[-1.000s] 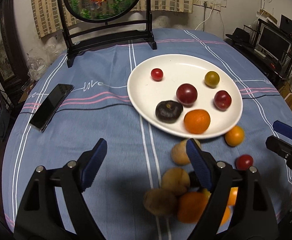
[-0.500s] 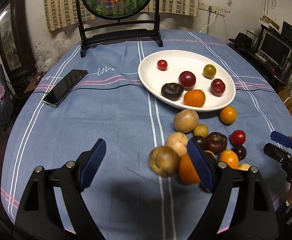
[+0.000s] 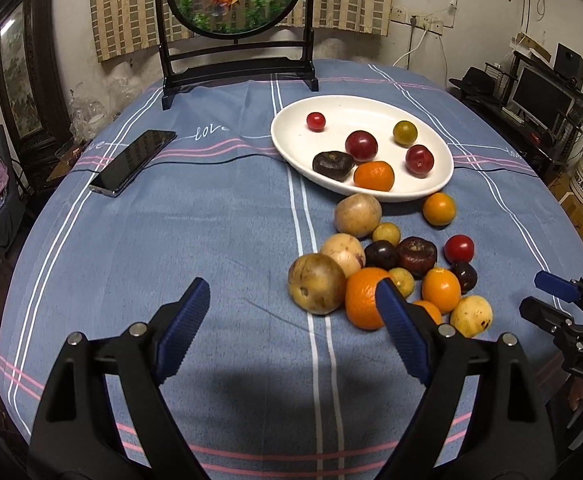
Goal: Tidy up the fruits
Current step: 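Place the cherry tomato on the plate with the left tool while the right tool places the mandarin, then move both tools back toward the remaining fruit cluster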
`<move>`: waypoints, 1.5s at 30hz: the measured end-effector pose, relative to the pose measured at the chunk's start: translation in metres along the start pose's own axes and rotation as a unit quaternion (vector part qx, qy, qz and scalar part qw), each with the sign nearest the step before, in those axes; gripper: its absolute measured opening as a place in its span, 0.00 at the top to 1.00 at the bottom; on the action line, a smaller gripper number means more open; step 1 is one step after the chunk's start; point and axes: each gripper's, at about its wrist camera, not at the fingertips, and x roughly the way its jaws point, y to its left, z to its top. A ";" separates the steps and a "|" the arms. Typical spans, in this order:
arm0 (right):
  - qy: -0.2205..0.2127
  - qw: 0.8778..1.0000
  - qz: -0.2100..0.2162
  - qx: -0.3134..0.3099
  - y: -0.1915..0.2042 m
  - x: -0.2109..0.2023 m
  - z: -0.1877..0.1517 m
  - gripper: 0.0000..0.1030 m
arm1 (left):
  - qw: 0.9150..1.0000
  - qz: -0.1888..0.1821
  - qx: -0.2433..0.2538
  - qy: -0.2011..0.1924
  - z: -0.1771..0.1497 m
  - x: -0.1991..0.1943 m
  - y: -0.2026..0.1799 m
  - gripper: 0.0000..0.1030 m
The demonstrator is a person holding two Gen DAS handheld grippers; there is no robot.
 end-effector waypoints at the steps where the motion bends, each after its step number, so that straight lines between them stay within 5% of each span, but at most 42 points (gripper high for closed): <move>1: 0.004 1.000 0.000 -0.001 0.001 0.002 -0.002 0.38 | 1.000 0.000 -0.002 0.002 -0.002 0.001 0.001 0.16; 45: 0.026 0.999 -0.009 -0.029 0.015 0.008 -0.017 0.38 | 0.999 -0.006 -0.017 0.029 -0.024 0.011 0.010 0.15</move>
